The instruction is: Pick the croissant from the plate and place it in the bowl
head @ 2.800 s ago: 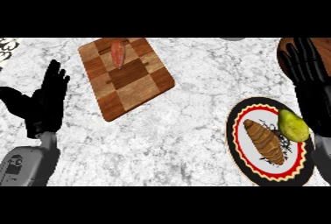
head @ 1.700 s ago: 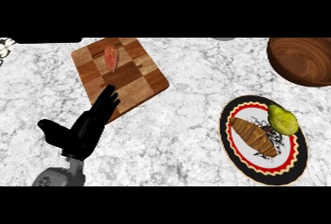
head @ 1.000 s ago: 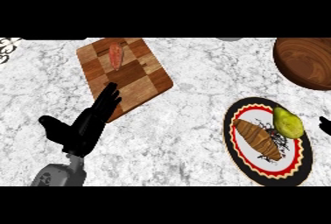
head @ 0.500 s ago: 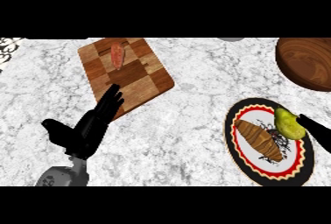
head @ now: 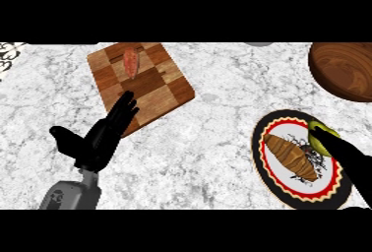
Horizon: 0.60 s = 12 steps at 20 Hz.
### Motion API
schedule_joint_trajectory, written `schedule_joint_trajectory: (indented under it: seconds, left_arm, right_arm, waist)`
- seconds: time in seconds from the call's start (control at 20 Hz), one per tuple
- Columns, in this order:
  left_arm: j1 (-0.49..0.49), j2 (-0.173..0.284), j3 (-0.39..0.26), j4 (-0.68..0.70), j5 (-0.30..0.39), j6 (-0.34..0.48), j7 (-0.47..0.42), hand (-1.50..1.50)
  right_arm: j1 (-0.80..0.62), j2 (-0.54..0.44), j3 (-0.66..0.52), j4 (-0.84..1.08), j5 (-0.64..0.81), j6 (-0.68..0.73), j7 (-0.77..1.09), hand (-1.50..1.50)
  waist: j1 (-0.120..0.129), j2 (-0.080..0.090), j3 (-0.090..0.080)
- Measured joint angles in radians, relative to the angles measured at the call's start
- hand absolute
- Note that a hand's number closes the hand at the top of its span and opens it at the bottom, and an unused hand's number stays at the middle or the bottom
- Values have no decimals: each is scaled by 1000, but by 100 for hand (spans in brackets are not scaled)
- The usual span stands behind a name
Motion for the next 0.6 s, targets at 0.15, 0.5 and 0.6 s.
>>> schedule_joint_trajectory:
  seconds: [0.15, 0.5, 0.6]
  left_arm:
    - [21, -21, -14, -17, -23, 3, 1, 0]
    - [30, -42, 2, -35, -47, -11, 19, 0]
    - [39, -43, 7, -44, -51, -18, 25, 0]
  right_arm:
    - [7, 42, 0, 11, 56, 14, -16, -150]
    - [-26, 138, -32, 56, 145, 69, -45, -150]
    - [-34, 163, -46, 85, 167, 69, -69, -150]
  waist:
    - [-2, -1, 0]
    - [-2, -1, 0]
    - [-2, -1, 0]
